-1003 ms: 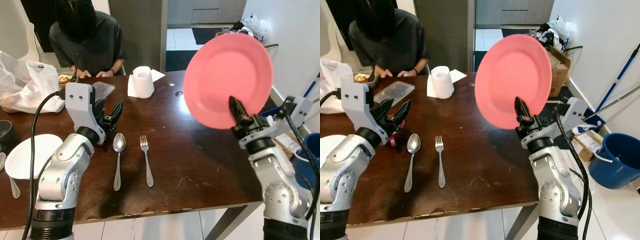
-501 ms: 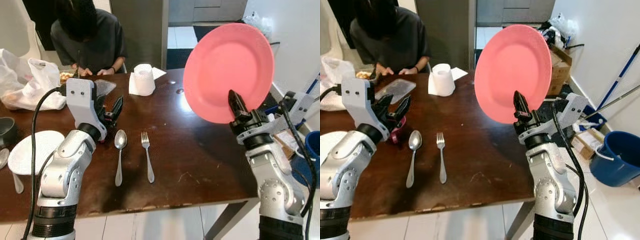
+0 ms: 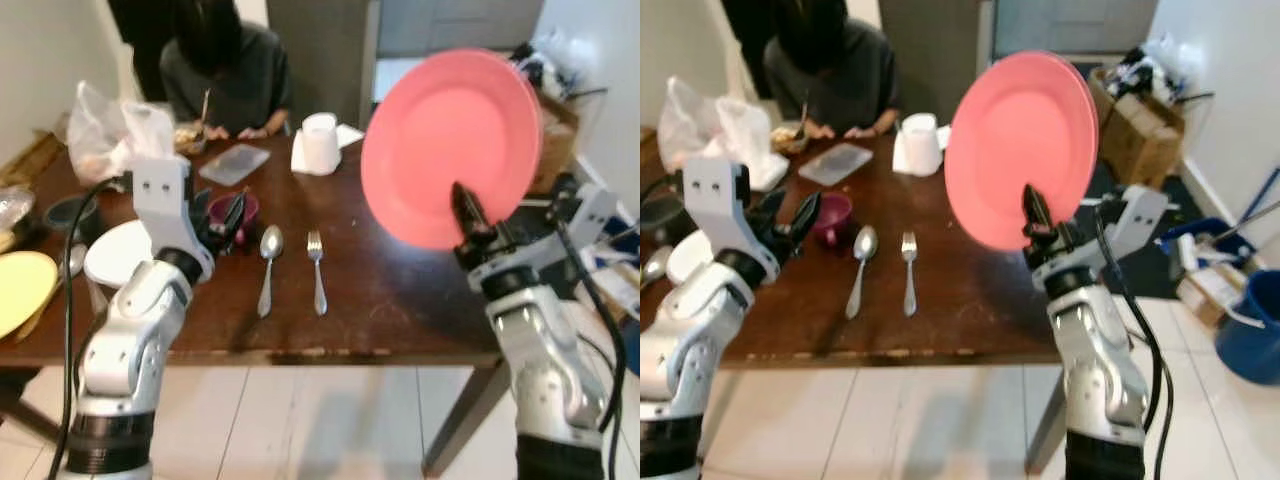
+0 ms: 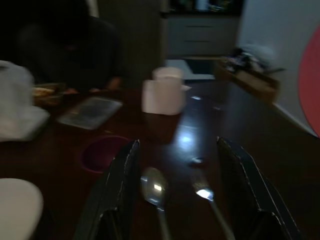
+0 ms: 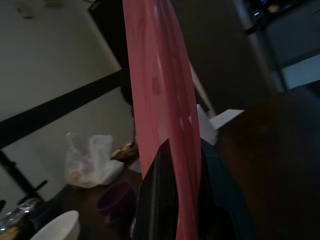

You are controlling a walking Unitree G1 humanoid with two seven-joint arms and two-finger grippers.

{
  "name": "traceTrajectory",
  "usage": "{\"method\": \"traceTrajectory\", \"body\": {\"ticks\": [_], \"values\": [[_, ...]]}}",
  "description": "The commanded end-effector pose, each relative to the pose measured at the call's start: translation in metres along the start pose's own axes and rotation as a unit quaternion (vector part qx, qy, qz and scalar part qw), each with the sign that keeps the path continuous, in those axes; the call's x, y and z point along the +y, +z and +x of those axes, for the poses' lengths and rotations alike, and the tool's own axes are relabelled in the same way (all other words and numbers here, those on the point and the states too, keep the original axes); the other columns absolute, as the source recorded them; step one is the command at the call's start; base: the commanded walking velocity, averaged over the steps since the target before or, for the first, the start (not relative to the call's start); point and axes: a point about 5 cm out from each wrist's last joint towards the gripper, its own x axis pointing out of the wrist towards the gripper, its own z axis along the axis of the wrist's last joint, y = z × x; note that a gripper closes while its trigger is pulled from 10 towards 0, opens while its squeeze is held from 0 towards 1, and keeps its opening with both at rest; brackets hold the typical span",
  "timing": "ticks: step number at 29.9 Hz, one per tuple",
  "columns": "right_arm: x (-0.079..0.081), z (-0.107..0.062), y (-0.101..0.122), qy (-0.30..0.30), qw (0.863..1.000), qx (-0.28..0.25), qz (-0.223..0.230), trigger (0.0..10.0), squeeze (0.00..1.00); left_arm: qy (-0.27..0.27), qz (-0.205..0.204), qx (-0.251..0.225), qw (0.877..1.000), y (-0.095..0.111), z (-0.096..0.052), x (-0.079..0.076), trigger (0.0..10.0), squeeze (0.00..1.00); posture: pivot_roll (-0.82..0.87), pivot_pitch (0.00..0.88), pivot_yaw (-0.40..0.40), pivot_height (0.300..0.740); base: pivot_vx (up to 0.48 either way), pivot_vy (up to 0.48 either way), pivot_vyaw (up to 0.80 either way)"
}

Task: Setting the table

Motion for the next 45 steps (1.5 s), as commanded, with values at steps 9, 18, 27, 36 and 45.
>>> {"method": "traceTrajectory", "body": {"ticks": [9, 18, 27, 36, 45], "values": [[-0.0013, -0.0011, 0.0005, -0.007, 1.000, -0.004, -0.003, 10.0, 0.00, 0.001, 0.010, 0.008, 1.000, -0.0014, 0.0002, 0.0011, 10.0, 0.00, -0.06, 0.000, 0.108, 0.740, -0.174, 0.000, 0.00], [-0.0056, 0.0003, 0.0011, -0.024, 1.000, -0.006, 0.012, 10.0, 0.00, -0.003, 0.015, 0.014, 1.000, -0.0038, -0.0002, -0.0004, 10.0, 0.00, -0.06, 0.000, 0.106, 0.740, 0.000, 0.000, -0.18], [-0.0070, 0.0003, 0.0011, -0.029, 0.999, -0.005, 0.018, 10.0, 0.00, -0.005, 0.015, 0.015, 1.000, -0.0047, -0.0003, -0.0010, 10.0, 0.00, -0.06, 0.000, 0.106, 0.740, 0.000, 0.000, -0.27], [-0.0036, 0.0014, 0.0008, -0.018, 1.000, -0.003, 0.020, 10.0, 0.00, -0.008, 0.016, 0.020, 1.000, -0.0081, -0.0002, -0.0032, 10.0, 0.00, -0.06, 0.000, 0.106, 0.740, 0.000, 0.000, -0.80], [-0.0015, 0.0027, 0.0002, -0.008, 1.000, 0.000, 0.021, 10.0, 0.00, -0.010, 0.016, 0.023, 1.000, -0.0111, 0.0003, -0.0041, 10.0, 0.00, -0.06, 0.000, 0.103, 0.740, 0.000, 0.000, -0.80]]}}
